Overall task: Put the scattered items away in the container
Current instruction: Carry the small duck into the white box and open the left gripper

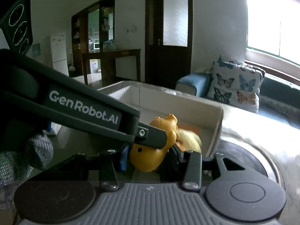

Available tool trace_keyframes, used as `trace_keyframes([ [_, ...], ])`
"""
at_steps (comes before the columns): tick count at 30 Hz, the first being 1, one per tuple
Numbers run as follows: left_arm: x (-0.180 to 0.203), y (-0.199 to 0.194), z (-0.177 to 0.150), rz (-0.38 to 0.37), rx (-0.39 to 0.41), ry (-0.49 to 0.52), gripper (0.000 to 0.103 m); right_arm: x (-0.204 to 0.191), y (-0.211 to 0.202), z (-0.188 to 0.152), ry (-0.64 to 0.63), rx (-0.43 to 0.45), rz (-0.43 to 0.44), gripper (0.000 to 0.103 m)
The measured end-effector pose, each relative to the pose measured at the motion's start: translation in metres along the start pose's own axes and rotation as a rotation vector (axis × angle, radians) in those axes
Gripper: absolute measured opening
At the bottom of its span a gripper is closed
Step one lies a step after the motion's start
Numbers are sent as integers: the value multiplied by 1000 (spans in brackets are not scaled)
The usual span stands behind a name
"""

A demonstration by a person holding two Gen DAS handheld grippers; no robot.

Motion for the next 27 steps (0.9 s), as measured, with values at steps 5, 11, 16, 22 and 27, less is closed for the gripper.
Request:
trace_keyframes([
  [5,-22,4,21,29,16,-28,27,-1,27,27,-13,0,26,43],
  [11,-53,14,40,43,12,-90,27,-4,61,50,-26,-25,58,43],
  [16,-78,27,45,45,-11,-148,27,-7,88,58,-34,-71,90,43],
  [22,-93,34,44,44,-21,-176,27,-11,109,56,-32,-109,111,43],
  [27,-98,34,45,44,-19,-200,27,-9,114,56,-6,-120,131,43],
])
Point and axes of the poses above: each gripper's, at about its wrist camera, not at the fingertips, and y roughly the way its jaws point, x to its right, z to its top, the point moved 1 cm from there along y, roughly the way its jaws point, and after that the axes turned 11 degrees about -x, right-handed, at the moved point
